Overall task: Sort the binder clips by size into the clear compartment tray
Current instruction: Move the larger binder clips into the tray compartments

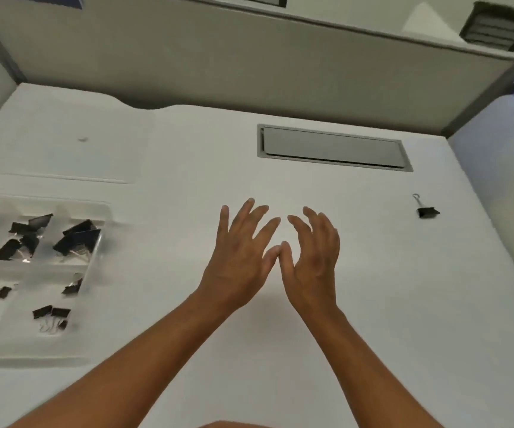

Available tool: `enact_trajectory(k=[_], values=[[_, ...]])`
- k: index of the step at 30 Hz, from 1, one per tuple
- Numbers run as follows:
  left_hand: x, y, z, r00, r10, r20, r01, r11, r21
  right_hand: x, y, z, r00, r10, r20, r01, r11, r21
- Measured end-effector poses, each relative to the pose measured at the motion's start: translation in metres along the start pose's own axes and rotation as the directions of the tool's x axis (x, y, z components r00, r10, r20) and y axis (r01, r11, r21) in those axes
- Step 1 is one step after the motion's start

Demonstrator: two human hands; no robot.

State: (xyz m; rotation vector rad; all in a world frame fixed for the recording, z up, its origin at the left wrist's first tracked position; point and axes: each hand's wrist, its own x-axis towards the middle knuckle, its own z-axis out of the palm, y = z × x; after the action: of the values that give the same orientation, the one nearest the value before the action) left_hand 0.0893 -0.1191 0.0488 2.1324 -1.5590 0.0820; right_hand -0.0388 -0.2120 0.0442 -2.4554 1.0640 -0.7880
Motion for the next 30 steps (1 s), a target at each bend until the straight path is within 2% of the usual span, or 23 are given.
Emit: enact_trajectory(k=[8, 15, 21, 26, 30], values=[[0.066, 0.121, 0.093, 0.974, 0.165, 0.157, -0.161, 0.986, -0.036, 0.003, 0.142, -0.084, 0.978, 0.179, -0.111, -0.182, 0.983, -0.016], [0.118, 0.187, 0.173, 0.940, 0.208, 0.270, -0.215, 0.977, -0.005, 0.010, 0.239, -0.119, 0.958, 0.255, -0.131, -0.258, 0.966, -0.007], [0.138, 0.184, 0.226, 0.894, 0.076, 0.441, -0.101, 0.994, 0.033, 0.031, 0.299, -0.109, 0.951, 0.292, -0.100, -0.294, 0.956, -0.007], [0.127, 0.171, 0.238, 0.925, 0.091, 0.368, -0.135, 0.986, 0.095, 0.075, 0.338, -0.092, 0.937, 0.337, -0.092, -0.345, 0.935, -0.079], [0.128, 0.173, 0.239, 0.932, 0.093, 0.351, -0.137, 0.985, 0.102, 0.114, 0.364, -0.078, 0.888, 0.449, -0.098, -0.460, 0.874, -0.158]])
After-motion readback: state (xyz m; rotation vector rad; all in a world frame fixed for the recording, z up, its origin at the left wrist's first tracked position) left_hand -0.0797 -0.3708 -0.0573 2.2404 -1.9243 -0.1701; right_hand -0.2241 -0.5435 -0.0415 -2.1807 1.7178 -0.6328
